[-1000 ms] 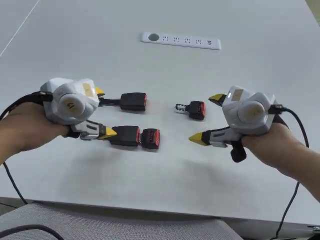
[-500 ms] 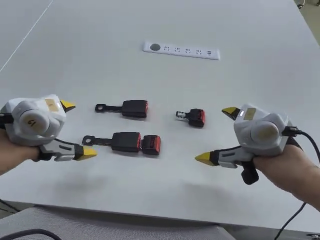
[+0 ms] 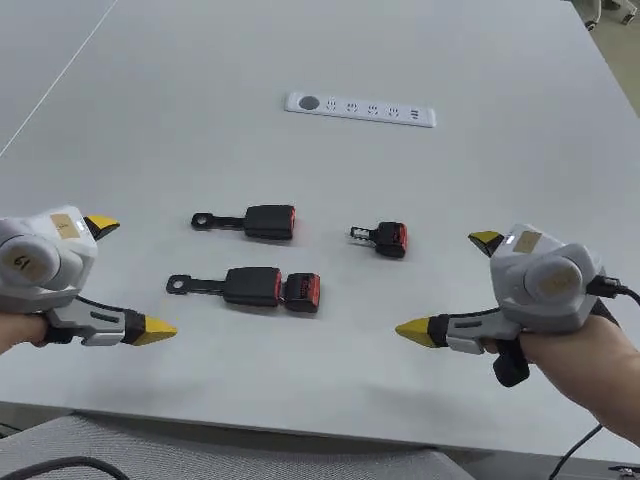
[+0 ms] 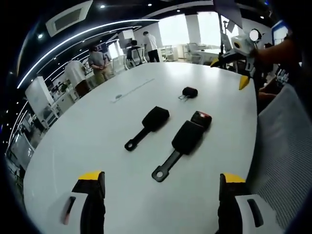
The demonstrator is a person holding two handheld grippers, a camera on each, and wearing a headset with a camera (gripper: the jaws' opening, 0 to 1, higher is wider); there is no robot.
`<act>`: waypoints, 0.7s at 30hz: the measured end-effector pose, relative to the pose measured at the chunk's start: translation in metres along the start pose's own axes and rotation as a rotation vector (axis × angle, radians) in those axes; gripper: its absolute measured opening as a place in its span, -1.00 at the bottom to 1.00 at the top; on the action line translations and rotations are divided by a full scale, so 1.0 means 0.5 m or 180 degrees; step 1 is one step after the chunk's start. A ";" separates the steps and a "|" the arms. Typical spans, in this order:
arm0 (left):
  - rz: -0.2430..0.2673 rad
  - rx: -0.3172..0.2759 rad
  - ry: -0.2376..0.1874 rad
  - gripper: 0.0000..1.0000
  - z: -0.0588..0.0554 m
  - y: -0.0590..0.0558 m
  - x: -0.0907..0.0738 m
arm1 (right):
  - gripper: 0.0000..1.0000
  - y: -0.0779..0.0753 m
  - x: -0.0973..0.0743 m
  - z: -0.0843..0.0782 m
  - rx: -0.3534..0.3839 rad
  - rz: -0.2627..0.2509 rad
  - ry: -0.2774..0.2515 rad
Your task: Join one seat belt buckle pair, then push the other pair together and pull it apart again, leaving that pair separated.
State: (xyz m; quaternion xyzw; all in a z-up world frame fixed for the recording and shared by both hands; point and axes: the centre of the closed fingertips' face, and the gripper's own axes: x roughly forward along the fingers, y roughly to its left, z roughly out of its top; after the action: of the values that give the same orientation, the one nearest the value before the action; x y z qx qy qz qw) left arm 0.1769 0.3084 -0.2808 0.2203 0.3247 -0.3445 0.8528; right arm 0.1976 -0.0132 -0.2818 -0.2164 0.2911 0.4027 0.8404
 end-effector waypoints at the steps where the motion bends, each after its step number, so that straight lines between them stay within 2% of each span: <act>1: 0.0003 -0.0007 0.0003 1.00 -0.003 -0.001 -0.002 | 1.00 0.002 0.000 0.001 0.0002 -0.0001 -0.0002; 11: 0.0098 -0.0068 0.0008 1.00 -0.022 0.000 -0.019 | 1.00 0.009 -0.005 0.009 0.0078 -0.0081 -0.0058; 16: 0.0132 -0.0080 -0.0032 1.00 -0.021 -0.002 -0.026 | 1.00 0.013 -0.004 0.012 0.0064 -0.0092 -0.0058; 21: 0.0205 -0.0144 -0.0061 1.00 -0.022 0.006 -0.034 | 1.00 0.012 -0.005 0.015 0.0143 -0.0105 -0.0083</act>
State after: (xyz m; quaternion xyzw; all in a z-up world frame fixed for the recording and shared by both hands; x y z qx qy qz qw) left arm 0.1655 0.3244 -0.2760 0.2080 0.3170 -0.3116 0.8713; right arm 0.1940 -0.0066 -0.2755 -0.1971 0.2855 0.3849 0.8553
